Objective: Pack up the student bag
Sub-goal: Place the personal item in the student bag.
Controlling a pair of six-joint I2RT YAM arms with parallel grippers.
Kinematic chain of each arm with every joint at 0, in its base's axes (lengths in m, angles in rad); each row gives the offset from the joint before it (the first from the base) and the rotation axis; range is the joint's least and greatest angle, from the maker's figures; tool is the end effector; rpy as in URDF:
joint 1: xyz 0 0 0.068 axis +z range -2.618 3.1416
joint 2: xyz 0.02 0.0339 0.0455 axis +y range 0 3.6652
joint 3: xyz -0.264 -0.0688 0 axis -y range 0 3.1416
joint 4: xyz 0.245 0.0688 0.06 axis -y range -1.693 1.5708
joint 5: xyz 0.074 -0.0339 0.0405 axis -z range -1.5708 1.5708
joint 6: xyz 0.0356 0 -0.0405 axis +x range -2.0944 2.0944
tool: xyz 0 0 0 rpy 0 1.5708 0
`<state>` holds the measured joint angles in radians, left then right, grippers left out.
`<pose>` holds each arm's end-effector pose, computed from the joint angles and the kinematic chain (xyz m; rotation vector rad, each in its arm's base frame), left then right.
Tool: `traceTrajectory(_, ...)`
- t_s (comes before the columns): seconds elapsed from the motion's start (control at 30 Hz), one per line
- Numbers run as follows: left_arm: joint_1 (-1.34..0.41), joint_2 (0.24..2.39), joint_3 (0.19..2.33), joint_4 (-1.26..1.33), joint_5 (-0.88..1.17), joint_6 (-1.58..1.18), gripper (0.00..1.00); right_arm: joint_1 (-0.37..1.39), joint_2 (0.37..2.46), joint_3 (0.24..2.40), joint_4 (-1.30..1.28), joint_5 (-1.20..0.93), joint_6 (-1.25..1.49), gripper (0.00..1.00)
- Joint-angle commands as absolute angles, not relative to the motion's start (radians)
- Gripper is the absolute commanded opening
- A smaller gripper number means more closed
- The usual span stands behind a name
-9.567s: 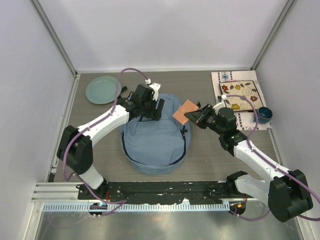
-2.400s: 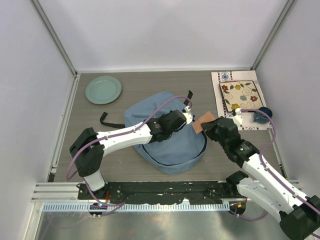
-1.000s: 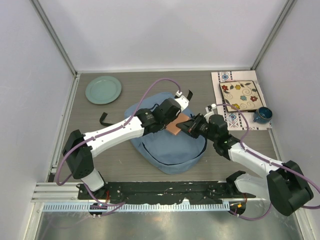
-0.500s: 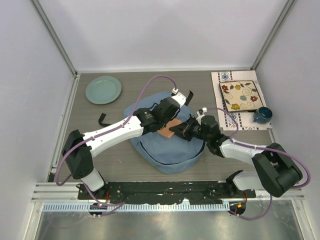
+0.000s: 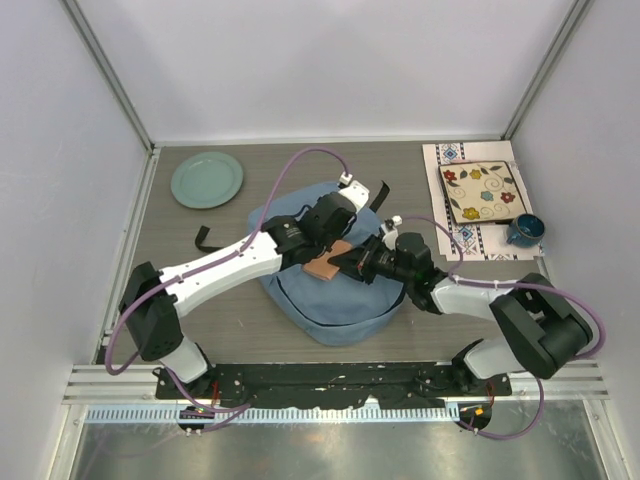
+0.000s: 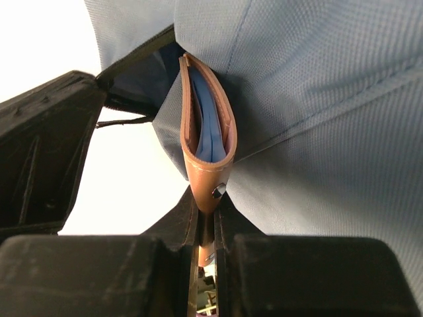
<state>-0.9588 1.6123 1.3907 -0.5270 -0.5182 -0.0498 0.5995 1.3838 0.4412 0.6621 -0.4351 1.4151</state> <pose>0.2213 -0.2845 0.3105 0.7338 2.0780 0.0469 0.2108 0.1622 0.1805 0.5412 2.1838 1.6741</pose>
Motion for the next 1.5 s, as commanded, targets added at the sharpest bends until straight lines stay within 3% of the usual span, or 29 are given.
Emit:
traceTrajectory(0.0,-0.954,1.497,1.368,-0.393,-0.485,-0.075,0.0,0.575,1.439,0.488,0.874,-0.477,1.448,0.01)
traceTrajectory(0.6,-0.953,1.45,1.301,-0.377,-0.451,-0.087,0.0,0.471,1.506,0.497,0.948,-0.451,1.453,0.01)
traceTrajectory(0.73,-0.953,1.45,1.302,-0.391,-0.46,-0.092,0.01,0.48,1.427,0.485,0.755,-0.325,1.344,0.01)
traceTrajectory(0.8,-0.953,1.453,1.304,-0.405,-0.466,-0.094,0.13,0.488,1.395,0.471,0.73,-0.278,1.324,0.01)
traceTrajectory(0.9,-0.953,1.459,1.287,-0.403,-0.45,-0.089,0.45,0.503,1.338,0.466,0.652,-0.18,1.295,0.01)
traceTrajectory(1.0,-0.953,1.471,1.27,-0.4,-0.428,-0.078,0.6,0.52,1.324,0.459,0.677,-0.15,1.287,0.01)
traceTrajectory(1.23,-0.951,1.517,1.238,-0.387,-0.448,-0.063,0.7,0.554,1.405,0.419,0.894,-0.084,1.382,0.01)
traceTrajectory(1.47,-0.905,1.548,1.218,-0.348,-0.41,-0.113,0.76,0.583,1.405,0.434,0.868,-0.069,1.359,0.01)
